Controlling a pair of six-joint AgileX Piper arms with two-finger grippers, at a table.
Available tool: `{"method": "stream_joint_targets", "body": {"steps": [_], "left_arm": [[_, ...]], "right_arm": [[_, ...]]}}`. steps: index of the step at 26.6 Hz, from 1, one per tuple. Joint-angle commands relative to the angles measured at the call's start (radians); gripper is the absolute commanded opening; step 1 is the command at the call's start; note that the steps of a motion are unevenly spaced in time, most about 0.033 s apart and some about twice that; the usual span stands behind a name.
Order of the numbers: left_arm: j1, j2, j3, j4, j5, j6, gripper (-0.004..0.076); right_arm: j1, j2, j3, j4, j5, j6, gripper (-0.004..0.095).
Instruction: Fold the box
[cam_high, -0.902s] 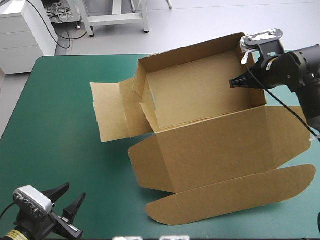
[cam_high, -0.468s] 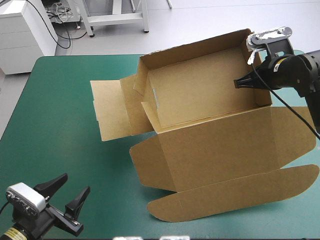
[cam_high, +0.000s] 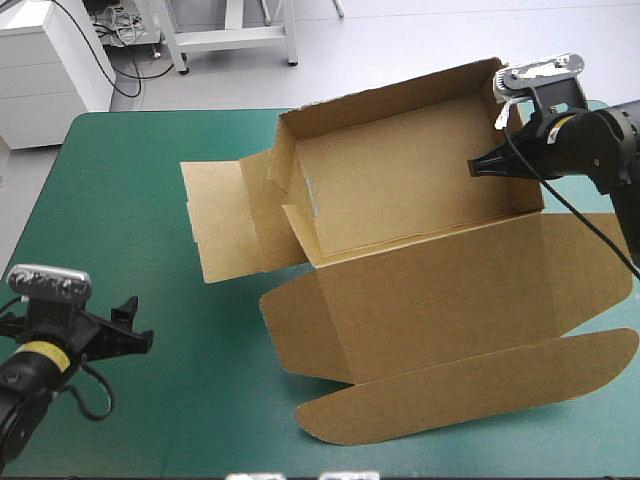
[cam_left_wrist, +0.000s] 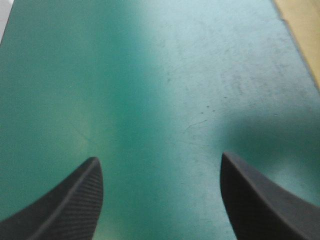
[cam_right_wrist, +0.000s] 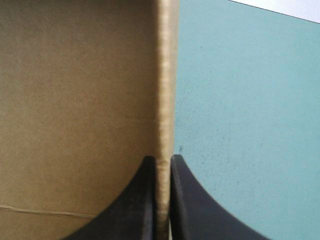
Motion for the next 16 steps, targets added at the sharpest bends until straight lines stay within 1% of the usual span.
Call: {"method": "stream_joint_targets", "body": {"steps": [1, 3, 7, 8, 9, 10, 11, 14, 16], "left_arm": [[-0.001, 0.16, -0.129, 0.073, 0.012, -0.067, 0.0474], [-0.001, 0.26, -0.2, 0.077, 0.05, -0.067, 0.0474], [0.019, 0.43, -0.325, 0.094, 0.09, -0.062, 0.0474], [0.061, 0.508, -0.386, 0.085, 0.112, -0.029, 0.0474], [0.086, 0.535, -0.408, 0.071, 0.118, -0.005, 0.0474], [0.162, 0.598, -0.456, 0.014, 0.134, 0.072, 0.0474], [0.206, 0.625, -0.471, -0.02, 0.134, 0.108, 0.0474], [0.339, 0.694, -0.496, -0.169, 0.104, 0.246, 0.0474], [0.427, 0.741, -0.496, -0.32, 0.059, 0.338, 0.0474]], "right_arm": [[-0.002, -0.04, -0.025, -0.001, -0.062, 0.005, -0.0022], [-0.002, -0.04, -0.025, -0.001, -0.062, -0.002, -0.0022], [-0.002, -0.04, -0.025, -0.001, -0.062, -0.006, -0.0022], [-0.002, -0.04, -0.025, -0.001, -0.062, -0.009, -0.0022], [-0.002, -0.04, -0.025, -0.001, -0.062, -0.009, -0.0022], [-0.002, -0.04, -0.025, -0.001, -0.062, -0.009, -0.0022], [-0.002, -0.04, -0.025, -0.001, -0.062, -0.009, -0.0022], [-0.002, -0.04, -0.025, -0.001, -0.062, -0.009, -0.0022], [-0.002, -0.04, -0.025, 0.001, -0.062, -0.009, -0.0022]]}}
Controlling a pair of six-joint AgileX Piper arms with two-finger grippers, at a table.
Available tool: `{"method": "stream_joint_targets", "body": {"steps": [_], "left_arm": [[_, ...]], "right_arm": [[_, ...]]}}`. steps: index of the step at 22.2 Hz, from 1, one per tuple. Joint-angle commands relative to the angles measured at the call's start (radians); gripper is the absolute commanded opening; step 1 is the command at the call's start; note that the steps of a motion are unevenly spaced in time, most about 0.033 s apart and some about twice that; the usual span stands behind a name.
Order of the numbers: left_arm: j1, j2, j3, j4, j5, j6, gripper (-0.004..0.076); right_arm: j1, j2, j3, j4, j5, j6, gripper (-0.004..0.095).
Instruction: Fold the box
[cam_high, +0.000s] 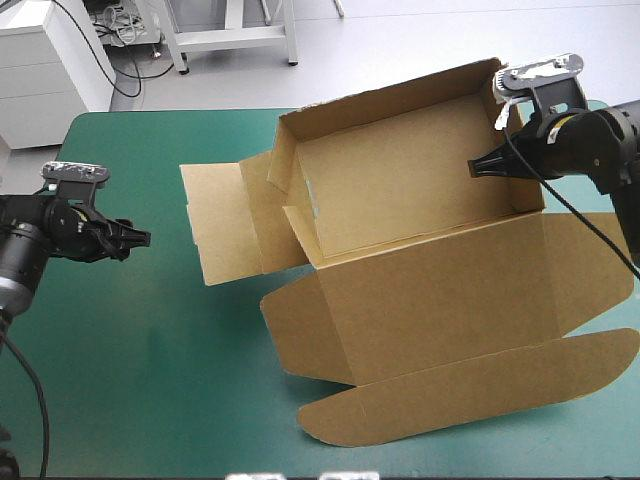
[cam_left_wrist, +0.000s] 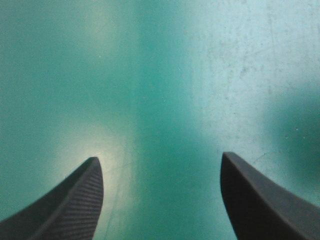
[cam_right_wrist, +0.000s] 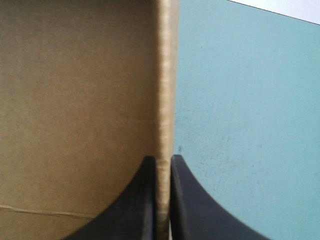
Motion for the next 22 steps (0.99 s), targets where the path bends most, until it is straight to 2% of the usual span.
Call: {"method": "stream_joint_targets", "body": {"steps": [1, 5, 9, 16, 20, 22], "left_arm": [[0.153, 0.076, -0.033, -0.32, -0.092, 0.218, 0.0474], [0.188, 0.258, -0.03, -0.739, -0.063, 0.481, 0.0474], [0.123, 0.42, -0.03, -1.045, -0.022, 0.644, 0.0474], [-0.059, 0.48, -0.03, -1.303, -0.057, 0.793, 0.0474], [-0.099, 0.471, -0.03, -1.526, 0.053, 0.927, 0.0473], [-0.097, 0.452, -0.03, -1.538, 0.09, 0.95, 0.0473]], "right_arm": [[-0.002, -0.04, -0.025, 0.001, -0.062, 0.0, -0.0022], [-0.002, -0.04, -0.025, 0.003, -0.062, 0.0, -0.0022], [-0.002, -0.04, -0.025, 0.01, -0.064, 0.0, -0.0022], [-0.002, -0.038, -0.025, 0.036, -0.1, -0.008, -0.0022], [-0.002, -0.017, -0.025, 0.024, -0.123, -0.008, -0.0022], [-0.002, 0.001, -0.025, 0.011, -0.127, -0.008, -0.0022]]}}
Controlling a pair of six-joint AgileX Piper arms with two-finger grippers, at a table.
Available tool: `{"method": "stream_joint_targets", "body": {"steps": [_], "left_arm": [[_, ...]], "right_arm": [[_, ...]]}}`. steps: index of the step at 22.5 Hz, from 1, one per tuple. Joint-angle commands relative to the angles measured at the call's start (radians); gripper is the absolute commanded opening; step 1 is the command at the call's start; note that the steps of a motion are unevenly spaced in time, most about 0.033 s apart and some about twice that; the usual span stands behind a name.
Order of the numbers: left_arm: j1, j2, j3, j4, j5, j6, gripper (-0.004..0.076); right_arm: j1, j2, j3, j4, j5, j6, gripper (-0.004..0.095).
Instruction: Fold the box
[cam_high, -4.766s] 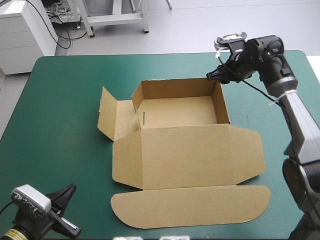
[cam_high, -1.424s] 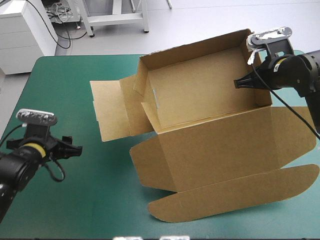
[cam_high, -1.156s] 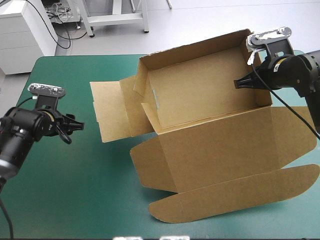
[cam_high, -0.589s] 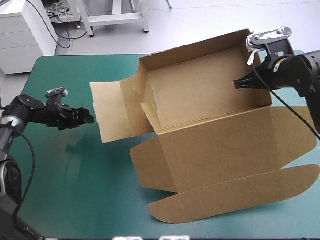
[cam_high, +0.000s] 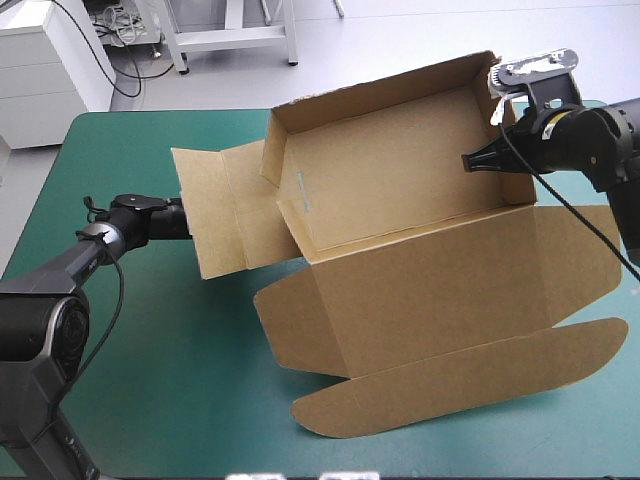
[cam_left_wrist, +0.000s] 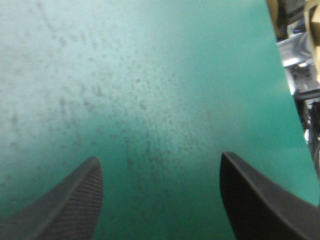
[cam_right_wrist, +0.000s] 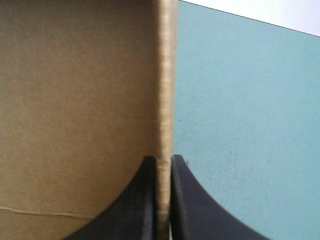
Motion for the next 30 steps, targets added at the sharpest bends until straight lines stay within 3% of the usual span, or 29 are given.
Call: {"method": "stream_joint_targets", "body": {"steps": [1, 10, 16, 19, 23, 27, 30], "left_arm": [[-0.002, -0.088, -0.029, -0.103, 0.087, 0.039, 0.0473], [-0.004, -0.295, -0.029, -0.149, 0.097, 0.091, 0.0442], [-0.004, -0.305, -0.029, -0.274, 0.235, 0.091, 0.0442], [-0.004, -0.305, -0.029, -0.255, 0.181, 0.078, 0.0442], [-0.019, -0.305, -0.061, -0.12, 0.079, -0.083, 0.0442], [-0.066, -0.305, -0.135, 0.109, -0.013, -0.275, 0.044], [-0.12, -0.305, -0.2, 0.323, -0.07, -0.456, 0.0394]], "right_arm": [[-0.002, -0.001, -0.025, -0.019, -0.08, 0.0, -0.0022], [-0.002, 0.12, -0.025, 0.01, -0.098, -0.002, -0.0022], [-0.002, 0.152, -0.025, 0.011, -0.118, -0.013, -0.0022], [-0.002, 0.159, -0.025, 0.058, -0.118, -0.021, -0.0022], [0.032, 0.159, -0.025, 0.077, -0.134, 0.002, -0.0017], [0.107, 0.161, -0.025, -0.014, -0.142, 0.062, -0.0017], [0.162, 0.167, -0.025, -0.078, -0.152, 0.131, -0.0018]]}}
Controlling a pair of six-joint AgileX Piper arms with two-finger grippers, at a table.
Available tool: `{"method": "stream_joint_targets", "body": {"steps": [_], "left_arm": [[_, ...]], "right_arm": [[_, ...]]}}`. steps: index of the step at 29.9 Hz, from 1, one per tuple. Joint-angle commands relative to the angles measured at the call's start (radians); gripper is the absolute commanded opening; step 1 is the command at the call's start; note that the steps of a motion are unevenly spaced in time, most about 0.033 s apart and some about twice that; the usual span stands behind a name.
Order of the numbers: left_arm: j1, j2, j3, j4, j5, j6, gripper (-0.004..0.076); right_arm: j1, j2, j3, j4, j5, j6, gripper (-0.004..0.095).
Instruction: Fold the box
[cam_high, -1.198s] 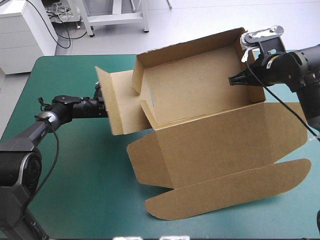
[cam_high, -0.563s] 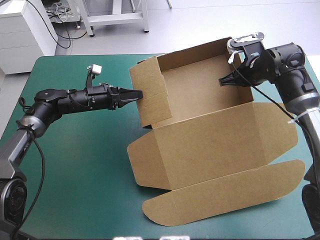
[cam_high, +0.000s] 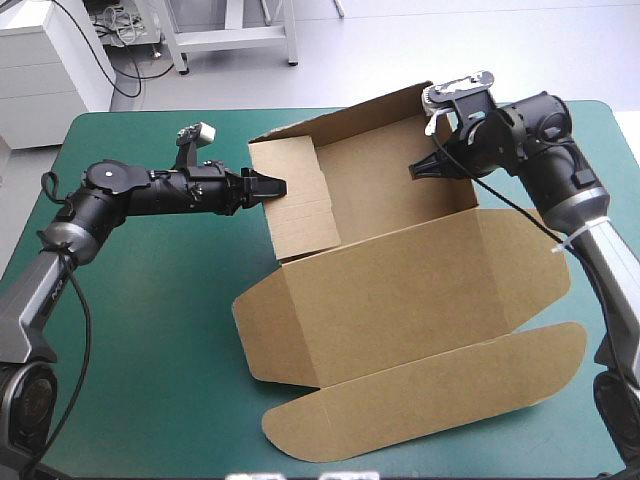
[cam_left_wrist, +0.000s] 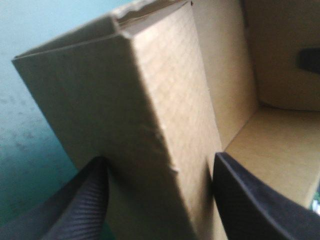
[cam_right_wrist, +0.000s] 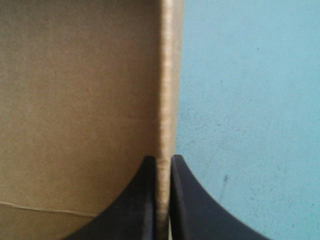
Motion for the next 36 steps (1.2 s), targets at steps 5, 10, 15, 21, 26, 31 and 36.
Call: {"method": "stream_joint_targets", "body": {"steps": [5, 10, 15, 21, 26, 31, 36], "left_arm": [[-0.152, -0.047, -0.195, 0.563, -0.047, -0.516, 0.0294], [-0.246, -0.043, -0.265, 0.899, -0.015, -0.739, 0.0141], [-0.277, -0.018, -0.297, 0.965, 0.01, -0.769, -0.0008], [-0.277, 0.092, -0.31, 1.043, 0.092, -0.806, -0.0008], [-0.277, 0.193, -0.312, 1.065, 0.092, -0.818, -0.0008], [-0.277, 0.285, -0.326, 1.07, 0.09, -0.818, -0.0008], [-0.277, 0.33, -0.328, 1.07, 0.067, -0.818, -0.0008]], "right_arm": [[0.078, -0.018, -0.027, 0.003, -0.074, 0.091, -0.0018], [0.08, 0.008, -0.027, 0.054, -0.076, 0.096, -0.0018], [0.08, 0.057, -0.027, 0.067, -0.05, 0.113, -0.0018], [0.08, 0.159, -0.027, 0.069, -0.033, 0.113, -0.002], [0.078, 0.247, -0.027, 0.062, -0.072, 0.099, -0.002], [0.068, 0.335, -0.027, 0.07, -0.138, 0.088, -0.002], [0.047, 0.388, -0.027, 0.07, -0.145, 0.065, -0.002]]}}
